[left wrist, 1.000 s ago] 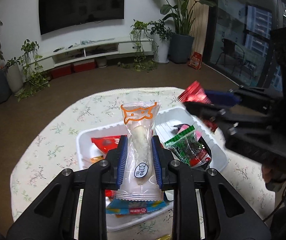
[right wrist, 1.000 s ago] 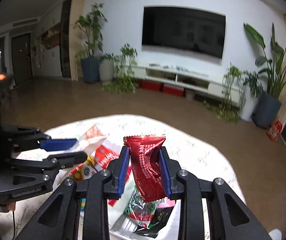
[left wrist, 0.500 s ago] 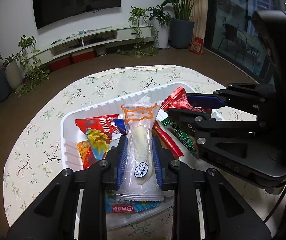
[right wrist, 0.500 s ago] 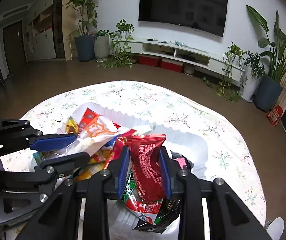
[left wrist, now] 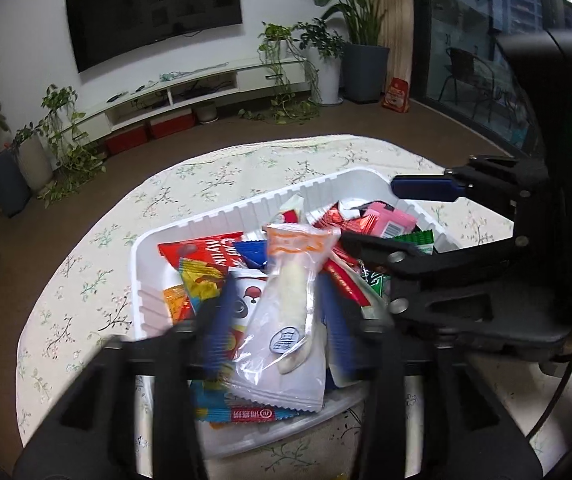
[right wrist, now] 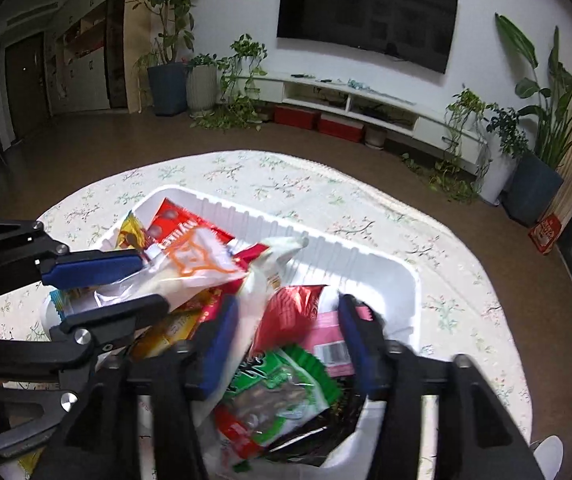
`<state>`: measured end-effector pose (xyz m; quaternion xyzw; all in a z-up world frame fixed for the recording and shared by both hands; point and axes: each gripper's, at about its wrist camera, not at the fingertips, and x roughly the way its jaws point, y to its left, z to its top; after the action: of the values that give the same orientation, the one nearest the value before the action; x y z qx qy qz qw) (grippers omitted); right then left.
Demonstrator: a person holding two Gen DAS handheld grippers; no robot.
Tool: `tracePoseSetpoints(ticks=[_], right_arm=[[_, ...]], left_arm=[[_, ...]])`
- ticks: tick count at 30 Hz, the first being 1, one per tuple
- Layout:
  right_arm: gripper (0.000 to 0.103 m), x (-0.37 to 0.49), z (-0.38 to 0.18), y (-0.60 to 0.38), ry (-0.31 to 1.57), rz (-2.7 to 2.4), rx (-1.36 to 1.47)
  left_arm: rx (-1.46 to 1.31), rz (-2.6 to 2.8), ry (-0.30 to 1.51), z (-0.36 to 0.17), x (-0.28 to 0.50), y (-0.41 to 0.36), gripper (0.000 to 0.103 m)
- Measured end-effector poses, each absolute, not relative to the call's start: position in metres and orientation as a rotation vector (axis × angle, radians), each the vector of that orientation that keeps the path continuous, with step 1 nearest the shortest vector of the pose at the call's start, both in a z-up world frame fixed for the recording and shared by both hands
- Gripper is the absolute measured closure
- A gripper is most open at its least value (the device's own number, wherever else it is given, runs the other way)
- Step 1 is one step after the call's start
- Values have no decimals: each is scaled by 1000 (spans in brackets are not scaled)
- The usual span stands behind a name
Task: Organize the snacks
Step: 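Open both grippers to drop the packets into the tray and withdraw, then move the left gripper to the fruit-print packet while the right gripper approaches the gold bar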
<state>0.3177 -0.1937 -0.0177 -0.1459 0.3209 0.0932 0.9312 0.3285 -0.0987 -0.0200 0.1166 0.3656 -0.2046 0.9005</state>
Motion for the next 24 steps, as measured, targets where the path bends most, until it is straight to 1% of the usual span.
tracePoseSetpoints(ticks=[1, 2, 3, 4, 6, 9, 11, 12, 14, 16, 18, 21, 23, 24], right_arm=[[38, 316, -15, -195, 650, 184, -302], [37, 315, -13, -197, 647, 180, -300], [33, 314, -11, -199, 644, 180, -296], [31, 312, -8, -201, 638, 180, -291], [31, 306, -2, -204, 621, 176, -289], [31, 296, 7, -205, 597, 174, -298], [30, 286, 13, -205, 583, 171, -300], [29, 278, 17, -206, 569, 174, -296], [24, 259, 24, -206, 536, 175, -284], [16, 243, 30, -206, 500, 176, -280], [10, 219, 37, -205, 436, 186, -278], [6, 187, 43, -204, 331, 203, -268], [5, 164, 46, -207, 275, 198, -247], [3, 154, 47, -209, 253, 199, -227]], left_arm=[[234, -427, 752, -17, 328, -97, 34], [232, -421, 743, -14, 326, -95, 31], [230, -420, 736, -11, 324, -94, 31], [224, -424, 734, -7, 322, -92, 31], [217, -424, 722, 1, 317, -89, 30], [209, -418, 699, 14, 306, -80, 23], [190, -421, 686, 23, 295, -70, 3], [181, -422, 682, 25, 289, -65, 1], [162, -410, 670, 33, 276, -54, 0], [137, -386, 647, 40, 261, -41, 0], [116, -356, 630, 45, 247, -28, 0], [59, -327, 581, 52, 218, -2, 0], [27, -323, 568, 56, 203, 8, 0], [5, -315, 557, 57, 194, 16, 0]])
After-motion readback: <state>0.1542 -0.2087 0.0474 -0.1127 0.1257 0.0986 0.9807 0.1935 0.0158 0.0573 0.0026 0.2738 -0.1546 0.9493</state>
